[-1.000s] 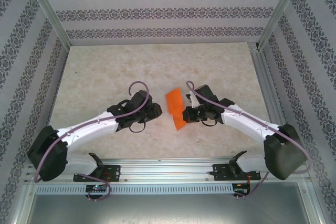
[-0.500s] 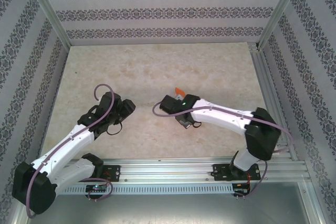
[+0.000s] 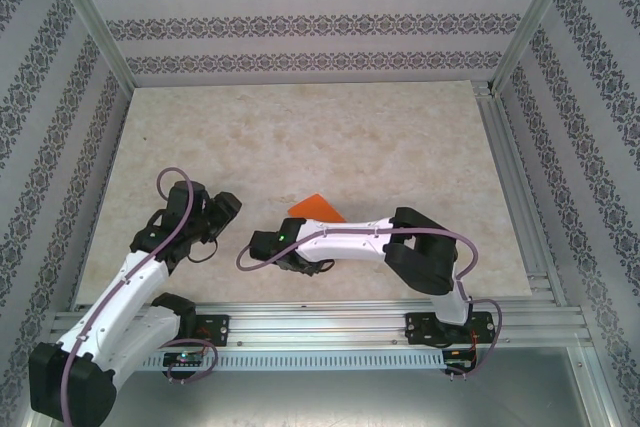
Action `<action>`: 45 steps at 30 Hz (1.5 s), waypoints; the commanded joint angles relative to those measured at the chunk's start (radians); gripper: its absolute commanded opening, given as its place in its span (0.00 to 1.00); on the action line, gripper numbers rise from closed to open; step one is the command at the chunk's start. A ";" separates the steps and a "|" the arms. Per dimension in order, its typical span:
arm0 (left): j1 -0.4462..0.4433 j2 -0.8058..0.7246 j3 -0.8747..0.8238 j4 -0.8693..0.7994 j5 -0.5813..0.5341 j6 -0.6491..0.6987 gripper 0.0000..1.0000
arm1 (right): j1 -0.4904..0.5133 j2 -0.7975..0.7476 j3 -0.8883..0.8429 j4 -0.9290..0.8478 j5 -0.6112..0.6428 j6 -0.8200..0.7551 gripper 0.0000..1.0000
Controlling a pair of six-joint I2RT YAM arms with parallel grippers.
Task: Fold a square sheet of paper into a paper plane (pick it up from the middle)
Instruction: Turn over the paper at the center of the table, then third fold the triangle at the center of the table.
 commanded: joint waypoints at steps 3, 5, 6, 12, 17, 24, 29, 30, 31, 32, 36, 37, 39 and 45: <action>0.014 0.013 -0.005 0.032 0.076 0.037 0.65 | -0.028 -0.154 -0.045 0.144 -0.144 0.062 0.51; 0.011 0.041 0.000 0.079 0.122 0.053 0.65 | -0.053 -0.253 -0.113 0.205 -0.176 0.078 0.54; 0.009 0.056 0.005 0.092 0.139 0.054 0.65 | -0.070 -0.303 -0.148 0.235 -0.190 0.088 0.54; -0.184 0.221 0.131 0.088 0.099 0.115 0.65 | -0.354 -0.695 -0.537 0.533 -0.394 0.268 0.55; -0.448 0.476 0.384 -0.108 -0.097 0.204 0.66 | -0.713 -0.888 -0.863 0.837 -0.802 0.415 0.50; -0.624 0.857 0.665 -0.257 -0.231 0.237 0.40 | -0.828 -0.895 -0.952 0.859 -0.945 0.420 0.50; -0.625 0.967 0.709 -0.274 -0.266 0.209 0.27 | -0.825 -0.887 -1.037 0.987 -1.016 0.507 0.54; -0.625 0.972 0.706 -0.277 -0.278 0.198 0.26 | -0.825 -0.882 -1.043 0.997 -1.018 0.512 0.54; -0.625 0.977 0.698 -0.277 -0.288 0.191 0.25 | -0.824 -0.875 -1.048 1.010 -1.025 0.520 0.54; -0.624 0.983 0.687 -0.273 -0.294 0.184 0.25 | -0.824 -0.861 -1.054 1.030 -1.031 0.529 0.54; -0.612 1.027 0.657 -0.237 -0.272 0.181 0.22 | -0.798 -0.798 -1.066 1.111 -1.069 0.569 0.55; -0.612 1.037 0.653 -0.232 -0.269 0.179 0.21 | -0.791 -0.785 -1.067 1.120 -1.068 0.577 0.55; -0.612 1.057 0.647 -0.221 -0.268 0.175 0.20 | -0.763 -0.758 -1.071 1.157 -1.053 0.603 0.55; -0.611 1.068 0.610 -0.200 -0.273 0.162 0.18 | -0.714 -0.688 -1.052 1.174 -0.996 0.631 0.56</action>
